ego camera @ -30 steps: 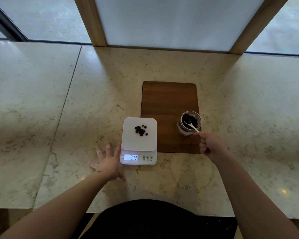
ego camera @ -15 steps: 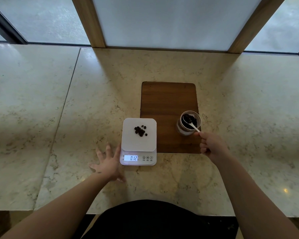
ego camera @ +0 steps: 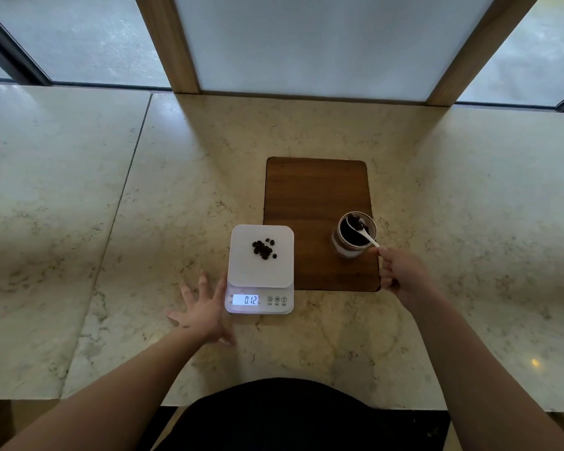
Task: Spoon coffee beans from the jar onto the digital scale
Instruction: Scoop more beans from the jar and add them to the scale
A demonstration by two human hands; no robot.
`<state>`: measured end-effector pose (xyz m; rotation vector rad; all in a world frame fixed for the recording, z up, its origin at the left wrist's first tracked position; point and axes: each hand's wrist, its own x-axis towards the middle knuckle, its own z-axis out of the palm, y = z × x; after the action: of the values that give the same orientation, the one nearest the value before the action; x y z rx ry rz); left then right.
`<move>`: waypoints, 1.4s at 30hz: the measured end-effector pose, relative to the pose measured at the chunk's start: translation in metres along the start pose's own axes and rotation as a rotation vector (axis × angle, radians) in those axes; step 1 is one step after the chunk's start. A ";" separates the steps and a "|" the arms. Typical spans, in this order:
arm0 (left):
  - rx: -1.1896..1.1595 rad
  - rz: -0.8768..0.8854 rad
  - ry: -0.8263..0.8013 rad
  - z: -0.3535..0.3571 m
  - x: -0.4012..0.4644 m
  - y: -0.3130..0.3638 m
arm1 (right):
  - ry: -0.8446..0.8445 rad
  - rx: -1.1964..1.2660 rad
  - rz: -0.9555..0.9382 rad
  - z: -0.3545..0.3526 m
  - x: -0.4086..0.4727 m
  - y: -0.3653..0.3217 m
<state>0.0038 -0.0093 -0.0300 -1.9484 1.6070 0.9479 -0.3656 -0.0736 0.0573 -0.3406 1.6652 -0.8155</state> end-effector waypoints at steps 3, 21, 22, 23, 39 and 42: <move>-0.003 0.001 -0.002 -0.001 -0.001 0.001 | -0.005 -0.004 -0.007 0.003 -0.003 -0.001; 0.005 -0.001 -0.015 0.000 0.001 0.001 | -0.201 -0.232 -0.059 0.061 -0.024 0.017; 0.005 -0.002 -0.018 0.000 0.001 0.001 | -0.211 -0.246 -0.056 0.065 -0.025 0.019; 0.002 -0.002 -0.022 -0.001 0.000 0.001 | -0.221 -0.260 -0.058 0.069 -0.025 0.021; -0.004 -0.012 -0.050 -0.003 -0.002 0.004 | -0.222 -0.422 -0.032 0.106 -0.013 0.056; -0.004 -0.014 -0.050 -0.003 -0.002 0.005 | -0.210 -0.441 -0.047 0.109 -0.015 0.060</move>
<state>-0.0006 -0.0112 -0.0256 -1.9210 1.5636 0.9867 -0.2464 -0.0576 0.0207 -0.7475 1.6316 -0.4209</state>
